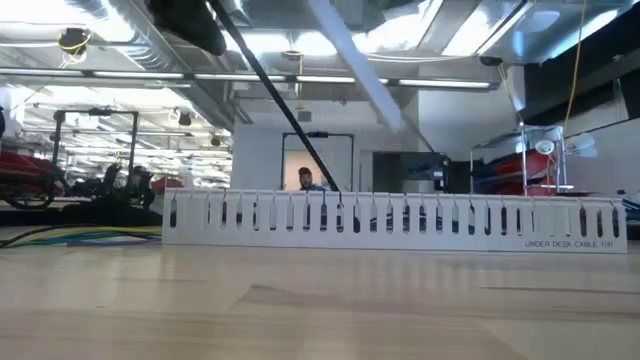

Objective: Ziptie cables
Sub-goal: Close the cable duct

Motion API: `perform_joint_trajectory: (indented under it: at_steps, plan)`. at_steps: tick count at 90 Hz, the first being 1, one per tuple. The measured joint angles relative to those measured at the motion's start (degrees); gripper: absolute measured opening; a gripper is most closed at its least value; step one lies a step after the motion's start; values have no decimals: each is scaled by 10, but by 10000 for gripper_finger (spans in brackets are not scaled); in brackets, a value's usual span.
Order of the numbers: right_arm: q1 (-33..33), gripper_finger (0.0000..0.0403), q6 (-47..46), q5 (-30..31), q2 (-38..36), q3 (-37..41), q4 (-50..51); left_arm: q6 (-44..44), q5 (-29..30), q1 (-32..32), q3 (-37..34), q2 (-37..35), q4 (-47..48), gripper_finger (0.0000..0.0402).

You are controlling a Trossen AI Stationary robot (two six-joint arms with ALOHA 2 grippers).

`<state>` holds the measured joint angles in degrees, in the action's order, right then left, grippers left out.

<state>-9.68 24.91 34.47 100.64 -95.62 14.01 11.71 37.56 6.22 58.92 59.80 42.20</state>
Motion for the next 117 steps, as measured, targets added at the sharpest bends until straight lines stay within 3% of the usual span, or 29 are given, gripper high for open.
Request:
perform_joint_trajectory:
  at_steps: [29,46,63,88,97,117]
  plan:
    - [-47,216,-168,-10,-73,-11,267,-1,-4,19,-23,5,-4,184]
    - [-74,216,-283,-50,-79,8,405,-15,-115,16,-83,20,-134,184]
    - [-107,216,-358,-73,-80,52,447,-39,-170,16,-112,95,-250,184]
    - [-149,216,-432,-31,-80,134,461,-91,-233,16,-113,260,-394,184]
    - [-153,216,-450,-25,-80,160,460,-91,-285,16,-113,296,-427,184]
    - [-151,216,-459,-14,-79,188,453,-93,-288,14,-113,354,-447,184]
